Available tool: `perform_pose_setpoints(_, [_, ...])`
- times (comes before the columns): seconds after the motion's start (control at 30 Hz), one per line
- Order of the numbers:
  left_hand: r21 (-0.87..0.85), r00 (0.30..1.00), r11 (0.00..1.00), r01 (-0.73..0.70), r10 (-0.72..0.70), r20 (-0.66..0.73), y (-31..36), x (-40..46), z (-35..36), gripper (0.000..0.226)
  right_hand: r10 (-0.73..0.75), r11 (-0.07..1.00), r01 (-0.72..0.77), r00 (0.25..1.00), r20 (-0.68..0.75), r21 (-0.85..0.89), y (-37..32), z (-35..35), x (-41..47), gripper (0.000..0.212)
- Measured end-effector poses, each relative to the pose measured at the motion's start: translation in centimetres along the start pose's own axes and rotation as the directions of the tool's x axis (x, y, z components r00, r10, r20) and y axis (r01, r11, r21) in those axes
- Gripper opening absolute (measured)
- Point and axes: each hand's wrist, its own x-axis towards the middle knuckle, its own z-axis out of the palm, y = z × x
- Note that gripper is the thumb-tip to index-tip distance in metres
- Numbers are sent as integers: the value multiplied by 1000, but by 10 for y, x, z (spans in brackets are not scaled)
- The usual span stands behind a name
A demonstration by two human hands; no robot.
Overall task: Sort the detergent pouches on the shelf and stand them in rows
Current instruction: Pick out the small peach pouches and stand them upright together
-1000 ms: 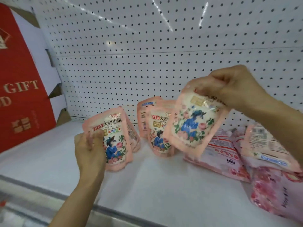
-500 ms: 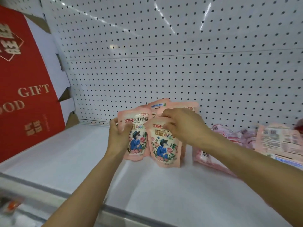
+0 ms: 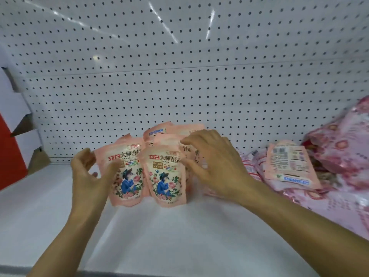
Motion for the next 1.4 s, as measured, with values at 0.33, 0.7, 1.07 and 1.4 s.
perform_pose_setpoints(0.33, [49,716,758,-650,589,375,51,-83,52,33,784,619,-640,538,309,-455,146,-60,-62,98])
perform_pose_setpoints(0.7, [-28,509,916,-401,248,824,78,-120,184,30,699,697,-706,708,104,123,172,-79,-68,44])
perform_pose_setpoints(1.07, [241,416,577,-780,191,889,79,-120,249,47,436,898,-372,688,580,-235,190,-104,-85,53])
perform_pose_setpoints(1.4, [297,637,687,-663,309,707,90,-108,245,8,336,823,-493,822,459,281,190,-122,-93,13])
